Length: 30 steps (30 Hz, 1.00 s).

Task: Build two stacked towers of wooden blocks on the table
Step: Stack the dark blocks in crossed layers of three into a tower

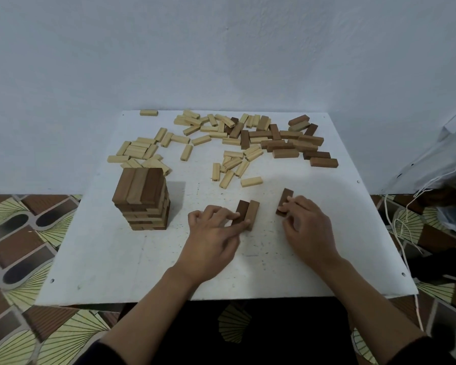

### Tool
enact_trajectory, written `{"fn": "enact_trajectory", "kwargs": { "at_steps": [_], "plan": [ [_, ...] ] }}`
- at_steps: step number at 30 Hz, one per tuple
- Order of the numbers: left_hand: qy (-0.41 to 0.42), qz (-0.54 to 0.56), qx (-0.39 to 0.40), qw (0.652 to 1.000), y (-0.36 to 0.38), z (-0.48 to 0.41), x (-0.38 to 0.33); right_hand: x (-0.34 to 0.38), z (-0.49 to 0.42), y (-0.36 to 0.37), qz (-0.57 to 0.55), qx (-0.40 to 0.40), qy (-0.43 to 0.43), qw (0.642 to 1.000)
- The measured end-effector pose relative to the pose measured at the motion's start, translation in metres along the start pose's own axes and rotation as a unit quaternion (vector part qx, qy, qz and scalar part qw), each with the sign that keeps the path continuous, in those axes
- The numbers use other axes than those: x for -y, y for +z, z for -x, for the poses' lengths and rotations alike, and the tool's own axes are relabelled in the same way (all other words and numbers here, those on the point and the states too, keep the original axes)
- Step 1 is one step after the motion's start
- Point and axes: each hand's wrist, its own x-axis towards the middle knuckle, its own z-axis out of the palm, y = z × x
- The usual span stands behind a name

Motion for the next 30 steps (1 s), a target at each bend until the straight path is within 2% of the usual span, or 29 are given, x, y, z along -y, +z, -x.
{"fn": "enact_trajectory", "kwargs": {
  "at_steps": [10,16,22,30],
  "plan": [
    [-0.022,0.061,0.011,0.998,-0.010,0.023,0.004,0.039,0.024,0.006,-0.061,0.042,-0.117,0.990],
    [-0.023,0.078,0.017,0.997,-0.016,0.027,0.009,0.048,0.026,0.012,-0.099,0.049,-0.133,0.985],
    [-0.038,0.041,-0.016,0.998,-0.018,0.024,0.002,0.046,0.010,0.002,-0.155,0.097,-0.102,0.978],
    [-0.051,0.035,-0.072,0.995,-0.010,0.012,-0.016,0.050,-0.020,-0.005,-0.124,0.212,-0.045,0.968]
  ]
}}
